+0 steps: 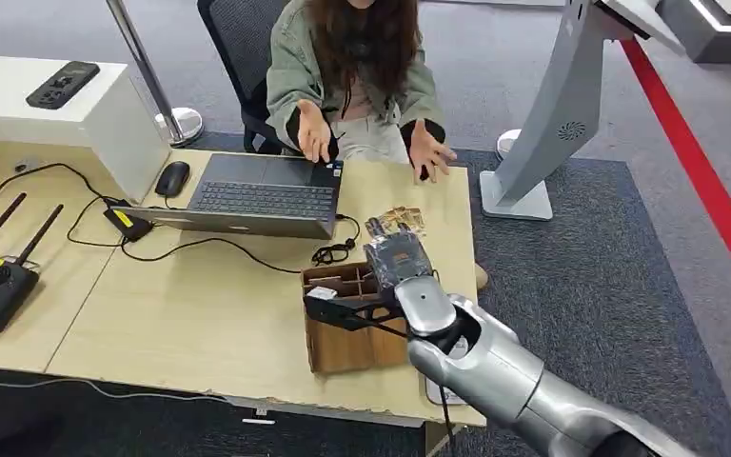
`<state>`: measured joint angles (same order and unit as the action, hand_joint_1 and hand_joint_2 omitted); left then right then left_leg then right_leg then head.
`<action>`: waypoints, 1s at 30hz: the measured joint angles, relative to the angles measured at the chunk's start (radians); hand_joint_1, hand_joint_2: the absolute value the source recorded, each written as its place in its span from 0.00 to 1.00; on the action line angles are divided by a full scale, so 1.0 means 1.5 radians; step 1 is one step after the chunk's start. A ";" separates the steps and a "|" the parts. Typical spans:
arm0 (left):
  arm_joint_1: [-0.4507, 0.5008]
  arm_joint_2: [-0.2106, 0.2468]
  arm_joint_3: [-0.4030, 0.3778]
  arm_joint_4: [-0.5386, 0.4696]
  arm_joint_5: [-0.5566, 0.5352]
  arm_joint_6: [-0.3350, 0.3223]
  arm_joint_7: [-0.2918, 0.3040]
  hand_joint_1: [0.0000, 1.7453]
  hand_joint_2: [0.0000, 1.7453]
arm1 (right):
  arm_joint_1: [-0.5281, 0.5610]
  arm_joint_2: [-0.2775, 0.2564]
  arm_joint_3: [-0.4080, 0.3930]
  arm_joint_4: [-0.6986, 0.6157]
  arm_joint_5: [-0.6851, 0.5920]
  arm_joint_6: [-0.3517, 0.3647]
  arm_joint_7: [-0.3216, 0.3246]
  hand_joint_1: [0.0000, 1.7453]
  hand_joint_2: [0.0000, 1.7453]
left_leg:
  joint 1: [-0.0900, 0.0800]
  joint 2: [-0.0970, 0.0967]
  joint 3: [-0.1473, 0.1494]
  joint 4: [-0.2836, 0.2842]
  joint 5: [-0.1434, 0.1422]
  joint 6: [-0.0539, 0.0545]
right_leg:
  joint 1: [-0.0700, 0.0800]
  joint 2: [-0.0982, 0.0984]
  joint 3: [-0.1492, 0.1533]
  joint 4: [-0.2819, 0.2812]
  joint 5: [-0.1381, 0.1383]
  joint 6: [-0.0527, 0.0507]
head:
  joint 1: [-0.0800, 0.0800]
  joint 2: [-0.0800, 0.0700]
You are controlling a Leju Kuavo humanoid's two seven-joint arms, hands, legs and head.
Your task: Pass the card to the sensor for recognition and then transmit it.
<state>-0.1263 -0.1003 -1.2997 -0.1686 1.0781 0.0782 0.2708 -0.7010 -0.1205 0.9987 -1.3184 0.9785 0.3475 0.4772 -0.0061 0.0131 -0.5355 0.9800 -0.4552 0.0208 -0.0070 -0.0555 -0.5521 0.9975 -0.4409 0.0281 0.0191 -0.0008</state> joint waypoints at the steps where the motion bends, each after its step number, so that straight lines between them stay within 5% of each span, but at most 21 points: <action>1: 0.000 0.000 0.001 0.000 0.001 0.000 0.000 0.00 0.00 | 0.000 0.000 0.001 0.000 0.000 -0.003 0.000 1.00 1.00 | 0.000 0.000 0.000 0.000 0.000 0.000 | 0.000 0.000 0.000 0.000 0.000 0.000 | 0.000 0.000; 13: 0.000 0.000 0.004 0.000 0.004 0.000 -0.001 0.00 0.00 | 0.000 -0.002 -0.007 -0.022 -0.025 -0.024 0.016 1.00 1.00 | 0.000 0.000 0.000 0.000 0.000 0.000 | 0.000 0.000 0.000 0.000 0.000 0.000 | 0.000 0.000; 30: 0.001 -0.002 0.005 0.000 0.015 0.001 -0.008 0.00 0.00 | -0.026 -0.038 -0.055 -0.199 -0.082 -0.048 0.080 1.00 1.00 | 0.000 0.000 0.000 0.000 0.000 0.000 | 0.000 0.000 -0.001 0.000 0.000 0.000 | 0.000 0.000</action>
<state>-0.1245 -0.1030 -1.2928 -0.1686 1.1006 0.0793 0.2594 -0.7397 -0.1774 0.9163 -1.6171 0.8549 0.2754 0.5978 -0.0063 0.0135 -0.5356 0.9801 -0.4554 0.0209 -0.0070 -0.0554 -0.5529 0.9975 -0.4409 0.0281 0.0191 -0.0008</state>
